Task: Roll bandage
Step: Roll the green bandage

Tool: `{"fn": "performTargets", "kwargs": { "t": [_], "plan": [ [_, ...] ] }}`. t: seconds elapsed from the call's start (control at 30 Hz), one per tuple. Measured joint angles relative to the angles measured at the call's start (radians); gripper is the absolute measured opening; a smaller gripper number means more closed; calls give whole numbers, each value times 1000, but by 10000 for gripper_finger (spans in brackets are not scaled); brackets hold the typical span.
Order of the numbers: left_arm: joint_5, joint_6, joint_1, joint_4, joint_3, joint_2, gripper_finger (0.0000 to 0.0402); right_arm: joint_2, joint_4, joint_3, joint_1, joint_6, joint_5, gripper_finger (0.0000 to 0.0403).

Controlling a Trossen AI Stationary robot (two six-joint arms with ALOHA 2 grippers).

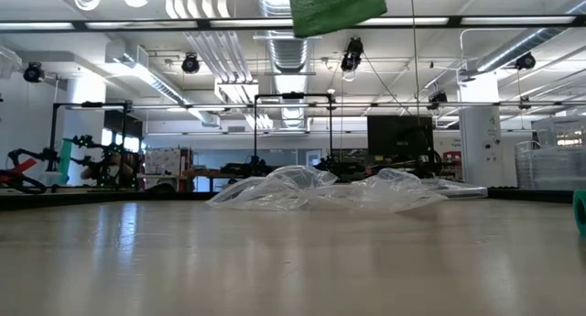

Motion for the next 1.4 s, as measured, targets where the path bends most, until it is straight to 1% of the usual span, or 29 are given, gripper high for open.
{"fn": "performTargets", "kwargs": {
  "t": [0.07,0.13,0.2,0.37,0.4,0.57,0.67,0.73,0.8,0.87,1.0,1.07,1.13,1.23,1.4],
  "plan": [
    [-9,-11,0,0,0,1,5,5,-1,0,0,0,16,146],
    [-41,-20,0,-1,0,1,7,6,-2,0,0,0,23,125],
    [-72,-31,0,0,0,1,8,6,-2,0,0,-2,28,99],
    [-80,-39,0,-2,0,1,12,5,-3,0,-1,-3,31,19],
    [-91,-40,-1,-2,0,-2,15,3,-7,0,-1,-4,33,13],
    [-154,-35,-20,-65,0,-56,51,-24,-33,3,-1,8,32,16],
    [-199,-49,-21,-137,0,-99,80,-65,-31,4,0,0,19,8],
    [-198,-80,-21,-143,-15,-108,100,-90,-26,4,0,-5,15,6],
    [-177,-102,-21,-91,-37,-106,121,-113,-17,4,0,-18,19,6],
    [-148,-111,-21,-4,-55,-89,141,-124,-7,4,0,-34,21,6],
    [-46,-116,-19,176,-75,-20,177,-119,-3,5,0,-52,21,5],
    [-39,-115,-18,243,-72,21,193,-111,2,5,0,-57,21,5],
    [-42,-114,-11,278,-57,63,205,-101,7,5,0,-68,18,5],
    [-60,-114,5,288,-28,112,220,-90,6,5,0,-69,14,4],
    [-63,-103,24,293,4,138,234,-87,6,5,0,-63,12,4]
  ]
}}
